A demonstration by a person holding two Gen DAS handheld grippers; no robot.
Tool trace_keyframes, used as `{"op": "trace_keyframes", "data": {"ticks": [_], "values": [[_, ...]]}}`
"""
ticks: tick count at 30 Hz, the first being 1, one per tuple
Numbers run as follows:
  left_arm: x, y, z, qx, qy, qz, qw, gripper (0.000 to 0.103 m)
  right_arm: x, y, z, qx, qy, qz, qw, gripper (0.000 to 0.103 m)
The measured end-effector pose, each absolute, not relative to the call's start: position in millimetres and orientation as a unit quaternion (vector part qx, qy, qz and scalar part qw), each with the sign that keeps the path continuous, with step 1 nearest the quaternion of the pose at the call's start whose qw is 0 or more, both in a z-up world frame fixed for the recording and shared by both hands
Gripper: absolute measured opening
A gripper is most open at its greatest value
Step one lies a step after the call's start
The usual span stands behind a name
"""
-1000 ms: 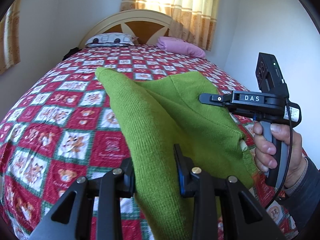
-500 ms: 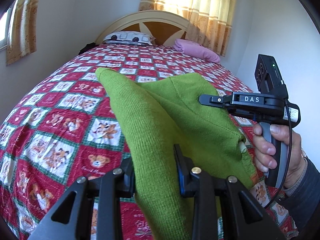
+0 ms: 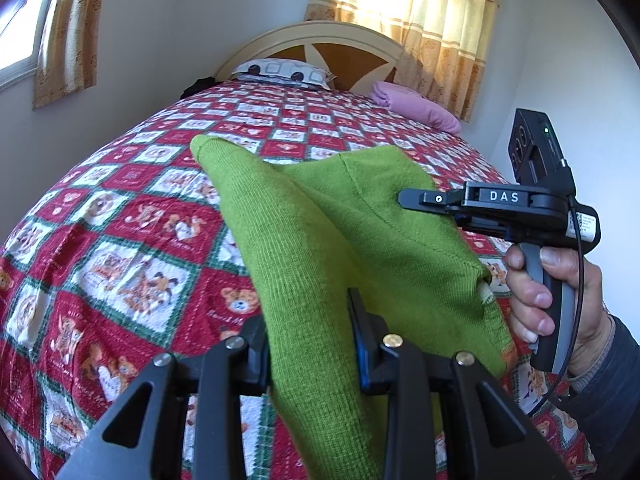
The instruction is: Fold small clothes
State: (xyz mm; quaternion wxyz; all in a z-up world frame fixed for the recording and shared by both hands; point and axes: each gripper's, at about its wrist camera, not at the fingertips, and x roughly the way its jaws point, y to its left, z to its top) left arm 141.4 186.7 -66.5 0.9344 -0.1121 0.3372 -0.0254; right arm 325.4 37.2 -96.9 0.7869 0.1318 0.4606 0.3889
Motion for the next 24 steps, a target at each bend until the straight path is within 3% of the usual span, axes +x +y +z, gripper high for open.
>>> {"op": "trace_keyframes", "data": {"ticks": [24], "values": [[124.3,223.2,-81.3,-0.138,0.342,0.009,0.93,0.032,330.4,98.1,-104.6,0.094,0.487,0.415,0.763,0.021]]}}
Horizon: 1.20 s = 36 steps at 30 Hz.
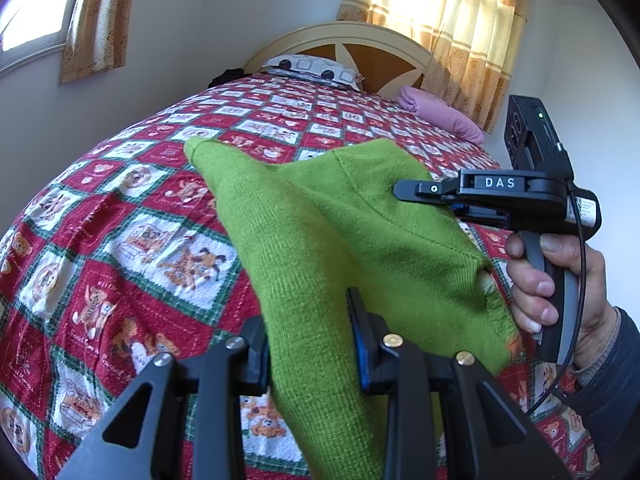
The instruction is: Fold small clothes
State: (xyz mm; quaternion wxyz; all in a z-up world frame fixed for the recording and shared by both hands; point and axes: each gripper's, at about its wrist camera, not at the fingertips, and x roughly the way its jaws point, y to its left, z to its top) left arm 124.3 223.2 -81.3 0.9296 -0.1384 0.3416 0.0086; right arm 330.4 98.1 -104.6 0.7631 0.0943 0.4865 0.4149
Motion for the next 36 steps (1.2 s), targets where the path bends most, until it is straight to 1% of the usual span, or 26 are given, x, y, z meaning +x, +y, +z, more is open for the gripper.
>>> {"op": "trace_keyframes", "data": {"ticks": [16,21,24,26,28,30,31,32,34,35,36], "values": [[115.4,240.4,-101.8,-0.155,0.357,0.015,0.921,0.032,332.3,118.8,-121.9,0.087,0.502,0.416,0.753,0.021],[114.4,241.7,-110.8,-0.16,0.358,0.018,0.92,0.033,340.5,114.8,-139.0,0.089,0.517,0.402,0.751,0.021],[114.3,241.6,-117.0,-0.164,0.36,0.022,0.918,0.037,342.7,113.5,-153.8,0.078,0.527,0.39,0.751,0.022],[114.1,240.1,-120.6,-0.162,0.361,0.028,0.918,0.044,342.8,112.4,-158.4,0.079,0.529,0.387,0.751,0.023],[111.0,238.8,-122.8,-0.156,0.356,0.045,0.92,0.054,341.1,109.8,-157.9,0.08,0.526,0.382,0.756,0.026],[109.9,237.9,-122.6,-0.147,0.355,0.051,0.922,0.056,335.0,106.1,-149.3,0.072,0.515,0.371,0.769,0.028],[108.8,237.8,-121.4,-0.143,0.354,0.056,0.922,0.061,331.4,103.0,-144.1,0.072,0.509,0.369,0.774,0.029],[107.5,238.7,-119.7,-0.141,0.354,0.064,0.922,0.063,326.7,98.5,-137.5,0.074,0.502,0.368,0.779,0.029],[104.9,240.9,-113.7,-0.139,0.346,0.071,0.925,0.063,313.4,87.9,-121.4,0.078,0.489,0.375,0.784,0.029],[103.4,242.6,-109.1,-0.136,0.337,0.076,0.928,0.063,305.9,83.1,-113.8,0.079,0.482,0.384,0.783,0.033],[100.7,245.9,-101.5,-0.133,0.323,0.091,0.933,0.067,298.2,79.5,-107.7,0.077,0.478,0.393,0.781,0.036]]}}
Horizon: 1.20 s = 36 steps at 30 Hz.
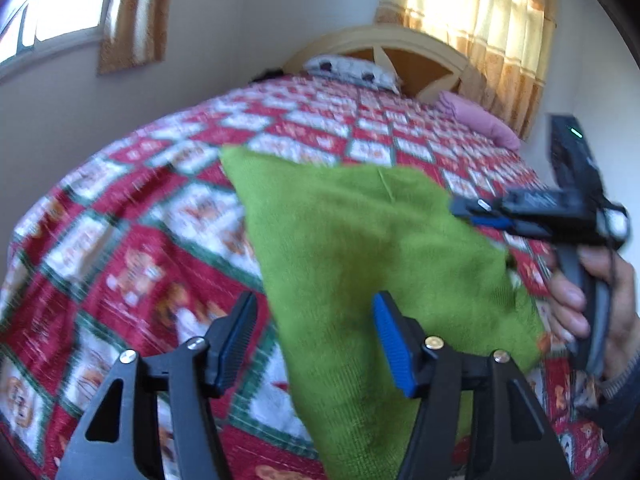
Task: Fold small clothes
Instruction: 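Lay the fold down and open both grippers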
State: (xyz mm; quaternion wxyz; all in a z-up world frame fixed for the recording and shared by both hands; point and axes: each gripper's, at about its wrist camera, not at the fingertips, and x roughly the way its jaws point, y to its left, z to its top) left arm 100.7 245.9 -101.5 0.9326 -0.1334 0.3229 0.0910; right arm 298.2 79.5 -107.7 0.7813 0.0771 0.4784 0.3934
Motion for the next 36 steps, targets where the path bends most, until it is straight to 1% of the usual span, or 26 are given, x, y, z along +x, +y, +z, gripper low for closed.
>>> {"op": "trace_keyframes", "data": {"ticks": [1,3,6,7,8,9,11,14,16,18,20,21,22,23,24,26,28,31,33,34,35,36], "values": [[99.5,248.8,-97.7,-0.134,0.313,0.101,0.935,0.077,288.0,76.5,-102.7,0.071,0.477,0.401,0.779,0.041],[99.9,257.5,-88.4,-0.134,0.289,0.126,0.94,0.088,272.4,75.8,-103.0,0.054,0.486,0.401,0.774,0.042],[112.1,265.8,-90.2,-0.12,0.288,0.152,0.938,0.088,260.1,79.7,-120.1,0.038,0.519,0.396,0.757,0.042],[118.6,269.2,-95.2,-0.118,0.296,0.159,0.934,0.088,258.1,80.4,-123.1,0.034,0.52,0.397,0.756,0.034],[122.0,270.1,-99.6,-0.119,0.305,0.161,0.931,0.088,253.7,81.7,-125.6,0.019,0.515,0.393,0.762,0.018],[127.8,271.2,-106.5,-0.121,0.315,0.156,0.928,0.088,251.7,81.4,-126.3,0.011,0.513,0.389,0.765,0.017],[131.7,270.2,-115.5,-0.118,0.325,0.157,0.925,0.089,250.8,75.2,-124.2,0.027,0.51,0.387,0.767,0.013],[126.0,268.6,-117.7,-0.122,0.324,0.154,0.926,0.092,246.5,65.5,-118.6,0.028,0.504,0.376,0.777,0.012],[125.7,267.5,-117.7,-0.117,0.326,0.153,0.925,0.099,250.4,64.9,-132.4,0.022,0.52,0.363,0.773,0.012],[127.9,266.3,-122.1,-0.115,0.33,0.151,0.925,0.101,256.1,64.4,-149.4,0.034,0.536,0.359,0.763,0.012],[130.1,264.1,-128.5,-0.122,0.335,0.143,0.923,0.101,257.4,60.1,-147.5,0.049,0.535,0.36,0.762,0.013],[127.8,264.1,-128.3,-0.128,0.332,0.145,0.923,0.101,255.6,57.7,-143.4,0.053,0.532,0.358,0.766,0.015],[125.6,263.2,-126.4,-0.13,0.331,0.145,0.923,0.101,252.5,55.5,-136.6,0.052,0.522,0.352,0.775,0.02],[124.3,262.1,-124.5,-0.126,0.332,0.145,0.924,0.101,247.9,53.9,-128.3,0.047,0.508,0.348,0.787,0.028],[121.8,260.0,-119.8,-0.117,0.333,0.148,0.924,0.101,240.9,53.4,-116.6,0.038,0.486,0.345,0.802,0.028],[116.1,257.5,-113.6,-0.111,0.329,0.148,0.926,0.101,224.3,59.4,-92.1,0.007,0.431,0.349,0.832,0.028],[109.5,253.8,-111.1,-0.104,0.327,0.144,0.928,0.101,215.3,71.5,-78.7,-0.013,0.403,0.374,0.835,0.028],[104.8,247.5,-119.3,-0.099,0.34,0.135,0.925,0.101,216.2,92.2,-85.4,-0.027,0.411,0.417,0.81,0.028],[104.6,246.7,-126.1,-0.103,0.345,0.136,0.923,0.101,228.2,99.6,-107.3,-0.043,0.447,0.381,0.808,0.028],[104.4,247.5,-127.9,-0.107,0.344,0.138,0.923,0.103,233.4,98.9,-117.1,-0.037,0.462,0.372,0.804,0.024],[104.6,247.0,-127.8,-0.108,0.343,0.138,0.923,0.103,240.5,95.0,-127.9,-0.02,0.476,0.368,0.799,0.017],[106.1,247.3,-128.4,-0.106,0.344,0.135,0.923,0.103,243.0,91.5,-132.0,-0.012,0.476,0.367,0.799,0.013]]}}
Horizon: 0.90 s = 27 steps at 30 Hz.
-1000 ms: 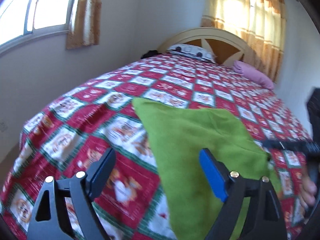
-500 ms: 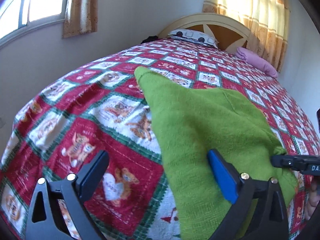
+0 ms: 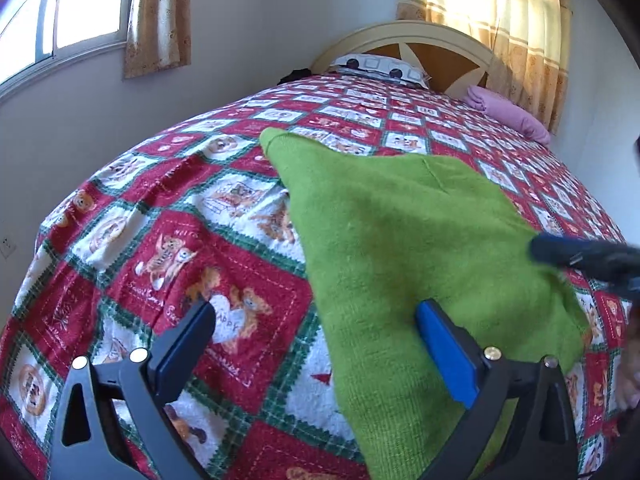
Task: Fold small clothes
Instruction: 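Lay the fold down and open both grippers, then press the folded sweater flat with the right gripper and withdraw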
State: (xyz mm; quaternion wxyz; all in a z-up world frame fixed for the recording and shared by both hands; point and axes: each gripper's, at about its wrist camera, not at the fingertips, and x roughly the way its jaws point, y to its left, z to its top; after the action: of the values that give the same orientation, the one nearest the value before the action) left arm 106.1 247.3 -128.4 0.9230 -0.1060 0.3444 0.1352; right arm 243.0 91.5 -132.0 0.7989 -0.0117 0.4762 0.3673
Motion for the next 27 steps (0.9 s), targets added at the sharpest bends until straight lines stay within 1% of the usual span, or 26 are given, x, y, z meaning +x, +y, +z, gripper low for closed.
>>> {"op": "trace_keyframes", "data": {"ticks": [1,3,9,10,12,13,14,15,18,24,27], "values": [[106.6,246.6,-128.7,-0.103,0.345,0.133,0.923,0.103,240.9,88.3,-132.0,-0.017,0.47,0.367,0.803,0.01],[107.5,246.0,-129.6,-0.1,0.344,0.132,0.924,0.103,237.0,91.8,-131.9,-0.04,0.458,0.367,0.809,0.01],[106.8,246.4,-132.0,-0.106,0.344,0.131,0.924,0.103,233.7,98.0,-136.8,-0.048,0.46,0.36,0.81,0.011],[106.4,246.8,-131.5,-0.103,0.344,0.132,0.924,0.103,231.3,96.9,-131.9,-0.045,0.465,0.357,0.809,0.014],[104.5,245.6,-127.6,-0.099,0.349,0.137,0.922,0.103,224.3,93.4,-118.1,-0.028,0.461,0.358,0.811,0.027],[102.5,244.5,-124.3,-0.098,0.35,0.14,0.921,0.103,218.3,89.8,-111.0,-0.023,0.455,0.361,0.814,0.042],[100.2,243.2,-120.0,-0.097,0.349,0.142,0.921,0.103,211.4,87.7,-102.6,-0.024,0.444,0.36,0.82,0.051],[96.7,241.4,-114.4,-0.094,0.345,0.14,0.923,0.103,202.9,86.1,-92.5,-0.034,0.428,0.352,0.832,0.054],[85.7,236.5,-97.3,-0.088,0.324,0.136,0.932,0.103,178.7,80.8,-65.5,-0.061,0.385,0.334,0.858,0.055],[67.1,231.3,-64.3,-0.09,0.284,0.127,0.946,0.103,156.8,64.3,-36.8,-0.048,0.366,0.32,0.873,0.056],[60.0,227.0,-51.2,-0.086,0.266,0.125,0.952,0.103,148.5,53.8,-28.5,-0.037,0.353,0.314,0.881,0.058]]}}
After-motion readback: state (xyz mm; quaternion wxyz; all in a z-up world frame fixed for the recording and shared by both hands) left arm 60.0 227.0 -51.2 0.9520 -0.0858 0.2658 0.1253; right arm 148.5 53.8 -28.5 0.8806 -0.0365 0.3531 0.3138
